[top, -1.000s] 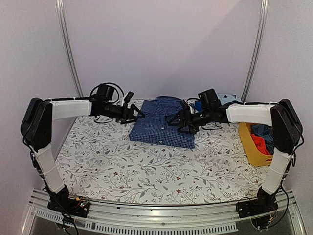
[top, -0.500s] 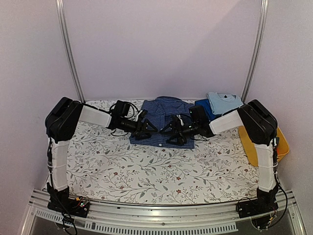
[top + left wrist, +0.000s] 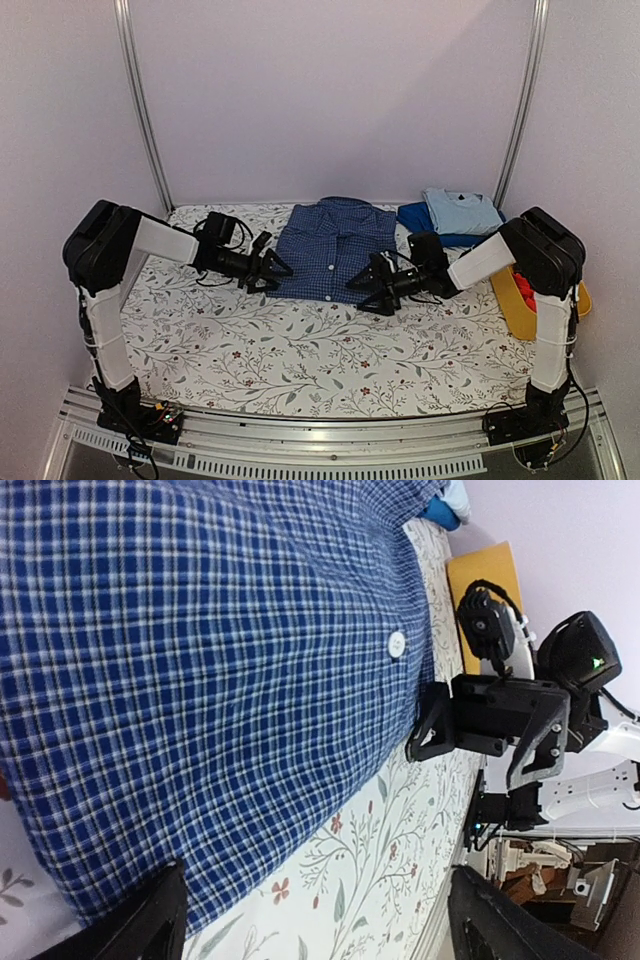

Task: Fold and stack the mixed laundry pile
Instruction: Smooth out the 2/3-rectangle-folded T-shirt at the center of the board.

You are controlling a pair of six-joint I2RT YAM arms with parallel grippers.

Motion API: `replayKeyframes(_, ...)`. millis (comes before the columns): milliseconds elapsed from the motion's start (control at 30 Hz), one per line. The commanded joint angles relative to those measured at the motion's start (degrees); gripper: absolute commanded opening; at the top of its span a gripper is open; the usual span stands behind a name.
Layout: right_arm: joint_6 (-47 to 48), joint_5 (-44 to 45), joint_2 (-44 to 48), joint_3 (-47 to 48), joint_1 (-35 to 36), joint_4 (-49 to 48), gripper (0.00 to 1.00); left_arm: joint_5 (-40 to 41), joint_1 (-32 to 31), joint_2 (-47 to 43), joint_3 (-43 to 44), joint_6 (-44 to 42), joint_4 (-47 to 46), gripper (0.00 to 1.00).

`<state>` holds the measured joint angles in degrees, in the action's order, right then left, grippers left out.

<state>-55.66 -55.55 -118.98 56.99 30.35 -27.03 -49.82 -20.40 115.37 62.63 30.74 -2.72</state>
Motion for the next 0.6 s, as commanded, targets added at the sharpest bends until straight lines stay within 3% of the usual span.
replayKeyframes(0,1.80,0.56,4.95,7.38,-0.20,5.18,0.87,-0.43,-1.26,-2.77,5.77,-3.07,4.70,0.90)
replayKeyframes(133,0.93,0.85,1.13,14.51,-0.65,5.46,0.87,-0.22,-2.31,1.36,12.48,-0.43,2.63,0.90)
replayKeyframes(367,0.29,0.32,-11.91,24.03,-2.61,4.78,0.86,1.04,-2.44,16.33,27.68,3.39,0.87,0.89)
replayKeyframes(567,2.27,0.13,-20.06,26.37,-3.98,6.18,0.85,3.43,-1.89,22.00,27.89,2.89,1.96,0.89)
